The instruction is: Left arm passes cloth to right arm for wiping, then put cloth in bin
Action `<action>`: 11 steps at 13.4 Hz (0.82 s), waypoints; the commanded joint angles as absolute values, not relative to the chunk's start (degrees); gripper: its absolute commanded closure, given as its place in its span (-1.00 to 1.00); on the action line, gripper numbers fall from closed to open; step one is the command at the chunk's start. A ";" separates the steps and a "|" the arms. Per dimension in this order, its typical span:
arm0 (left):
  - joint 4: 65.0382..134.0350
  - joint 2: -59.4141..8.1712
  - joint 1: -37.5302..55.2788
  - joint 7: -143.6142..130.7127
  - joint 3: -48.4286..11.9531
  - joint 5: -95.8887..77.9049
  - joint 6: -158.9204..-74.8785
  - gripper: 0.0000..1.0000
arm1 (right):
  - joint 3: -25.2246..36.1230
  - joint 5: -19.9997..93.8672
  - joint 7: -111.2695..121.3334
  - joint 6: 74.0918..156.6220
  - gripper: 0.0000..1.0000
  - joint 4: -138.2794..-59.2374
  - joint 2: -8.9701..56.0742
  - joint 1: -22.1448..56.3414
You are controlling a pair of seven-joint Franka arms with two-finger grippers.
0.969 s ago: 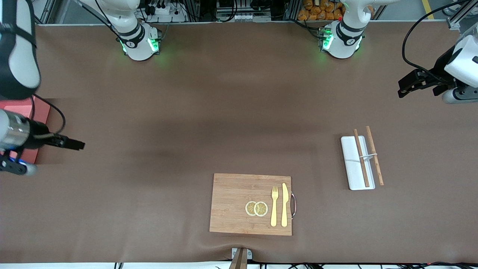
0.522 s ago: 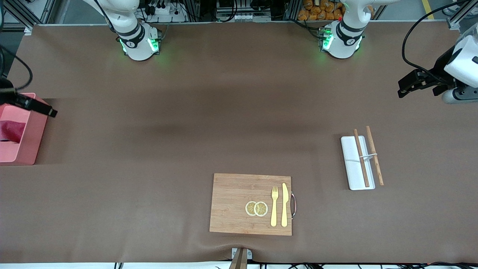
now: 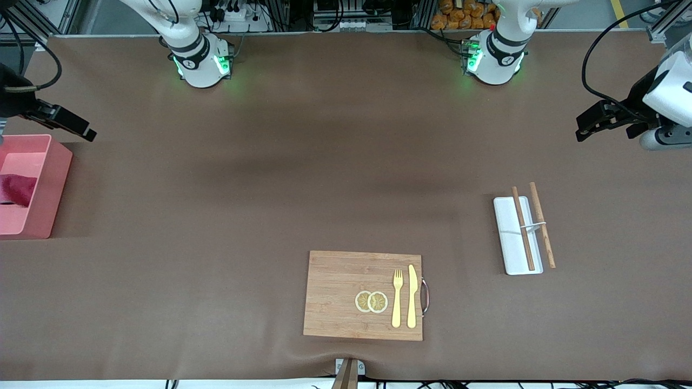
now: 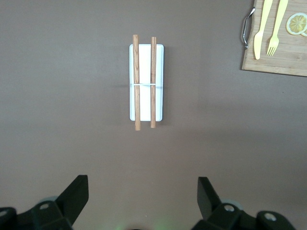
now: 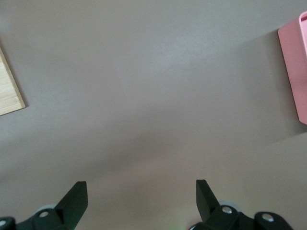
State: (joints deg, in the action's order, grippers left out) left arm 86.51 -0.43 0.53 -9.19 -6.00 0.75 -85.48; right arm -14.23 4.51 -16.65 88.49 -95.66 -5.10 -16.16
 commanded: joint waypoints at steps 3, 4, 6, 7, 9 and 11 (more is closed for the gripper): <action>87.19 -0.09 0.53 -9.40 -6.06 0.35 -86.13 -1.00 | -14.15 5.10 -17.23 91.14 -1.00 -95.28 -4.31 -14.33; 87.10 0.00 0.44 -9.40 -6.06 0.35 -86.13 -1.00 | -14.15 5.10 -17.05 91.14 -1.00 -94.93 -3.70 -14.33; 87.10 0.00 0.44 -9.40 -6.06 0.35 -86.13 -1.00 | -14.15 5.01 -16.79 91.23 -1.00 -94.66 -3.17 -14.33; 87.10 0.00 0.44 -9.40 -6.06 0.35 -86.13 -1.00 | -14.15 5.01 -16.70 91.23 -1.00 -94.66 -3.08 -14.50; 87.19 0.00 0.44 -9.40 -6.06 0.35 -86.13 -1.00 | -14.15 4.92 -16.61 91.23 -1.00 -94.66 -2.46 -14.68; 87.19 -0.09 0.53 -9.40 -6.06 0.35 -86.22 -1.00 | -13.63 4.57 -16.00 91.58 -1.00 -94.75 -2.11 -13.72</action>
